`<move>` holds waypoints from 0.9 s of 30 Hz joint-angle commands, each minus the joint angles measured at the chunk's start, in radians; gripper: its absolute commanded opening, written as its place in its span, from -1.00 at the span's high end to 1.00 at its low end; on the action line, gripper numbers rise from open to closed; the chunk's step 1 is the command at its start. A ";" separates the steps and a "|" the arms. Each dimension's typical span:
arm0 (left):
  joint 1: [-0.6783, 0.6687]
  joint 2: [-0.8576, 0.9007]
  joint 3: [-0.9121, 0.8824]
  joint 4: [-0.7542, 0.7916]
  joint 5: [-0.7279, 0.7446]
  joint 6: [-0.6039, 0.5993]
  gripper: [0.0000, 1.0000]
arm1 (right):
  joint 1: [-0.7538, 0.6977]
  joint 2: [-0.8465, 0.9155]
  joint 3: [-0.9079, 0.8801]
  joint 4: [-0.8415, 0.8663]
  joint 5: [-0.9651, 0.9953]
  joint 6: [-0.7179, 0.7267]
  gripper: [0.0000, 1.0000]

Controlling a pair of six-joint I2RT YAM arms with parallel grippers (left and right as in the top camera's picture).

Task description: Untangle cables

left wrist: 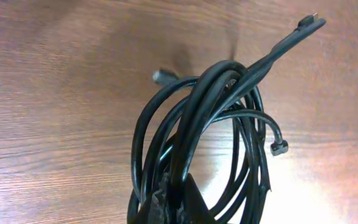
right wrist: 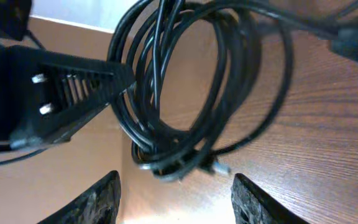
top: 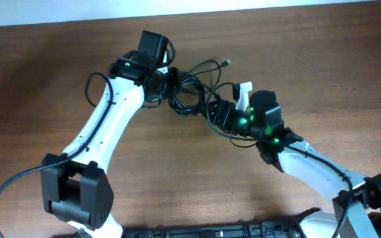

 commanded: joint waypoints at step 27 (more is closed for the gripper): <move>0.126 -0.150 0.023 -0.055 -0.200 0.107 -0.96 | 0.063 0.007 0.010 -0.294 0.136 -0.172 -0.20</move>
